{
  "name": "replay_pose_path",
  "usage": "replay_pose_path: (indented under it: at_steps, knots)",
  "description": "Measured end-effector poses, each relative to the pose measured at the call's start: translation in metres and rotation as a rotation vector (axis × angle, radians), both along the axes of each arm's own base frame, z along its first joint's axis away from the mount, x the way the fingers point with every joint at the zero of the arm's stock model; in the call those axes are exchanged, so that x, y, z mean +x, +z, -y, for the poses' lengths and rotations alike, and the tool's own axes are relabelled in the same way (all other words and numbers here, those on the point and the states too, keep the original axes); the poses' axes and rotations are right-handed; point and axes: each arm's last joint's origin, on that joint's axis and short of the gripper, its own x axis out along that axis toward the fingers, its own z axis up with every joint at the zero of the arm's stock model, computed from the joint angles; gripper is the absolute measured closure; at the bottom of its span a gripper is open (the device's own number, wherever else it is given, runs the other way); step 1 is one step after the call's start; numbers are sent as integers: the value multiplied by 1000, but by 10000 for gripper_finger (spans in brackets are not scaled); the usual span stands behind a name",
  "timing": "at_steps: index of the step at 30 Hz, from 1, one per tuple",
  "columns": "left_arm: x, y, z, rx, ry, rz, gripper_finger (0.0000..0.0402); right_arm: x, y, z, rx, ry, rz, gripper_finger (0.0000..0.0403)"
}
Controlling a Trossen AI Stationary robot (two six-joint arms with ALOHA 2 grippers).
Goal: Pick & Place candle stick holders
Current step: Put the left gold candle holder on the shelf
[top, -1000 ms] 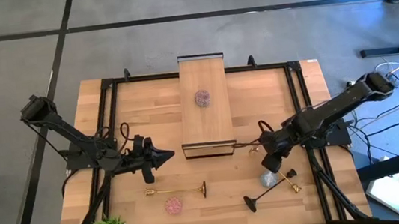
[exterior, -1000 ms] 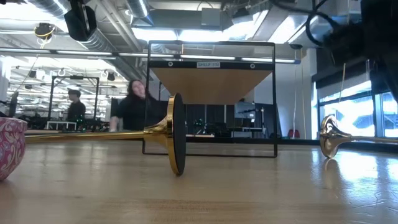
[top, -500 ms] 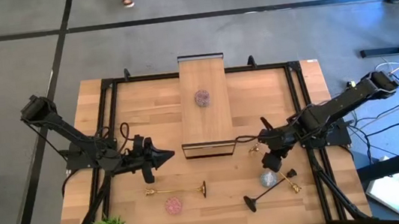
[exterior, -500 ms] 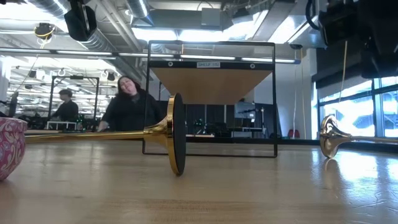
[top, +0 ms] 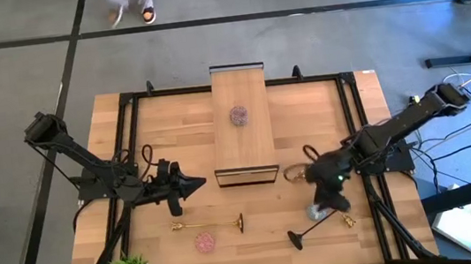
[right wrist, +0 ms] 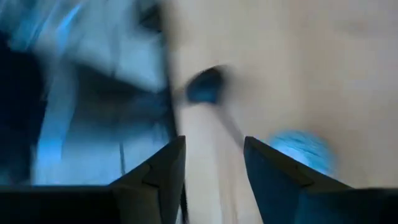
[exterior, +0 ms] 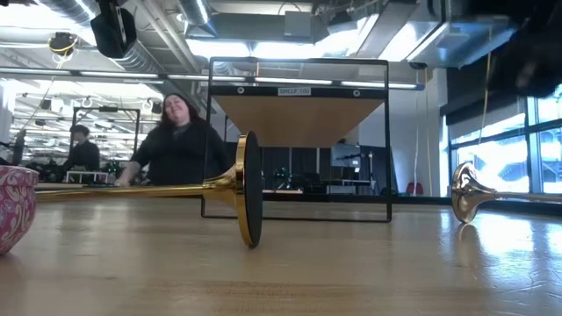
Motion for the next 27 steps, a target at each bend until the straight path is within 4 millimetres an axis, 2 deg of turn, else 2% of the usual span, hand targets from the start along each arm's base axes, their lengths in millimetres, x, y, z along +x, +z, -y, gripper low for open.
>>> replay_pose_path:
  at_steps: [3,5,9,17,21,27]
  knots:
    - [0,-1,1,4,-23,-6,400,-2,5,-11,-10,269,210,248]
    - [0,-1,1,5,-30,-13,398,-4,6,-15,-22,329,255,256]
    - [0,-3,1,-11,-31,-23,394,-8,3,-17,-49,362,241,276]
    - [0,0,2,-95,-77,11,400,-10,0,-15,-211,401,294,311]
    - [1,6,4,-140,-103,83,397,-9,15,-13,-295,463,351,316]
    - [7,11,7,-148,-48,127,396,-16,37,-3,-560,496,306,316]
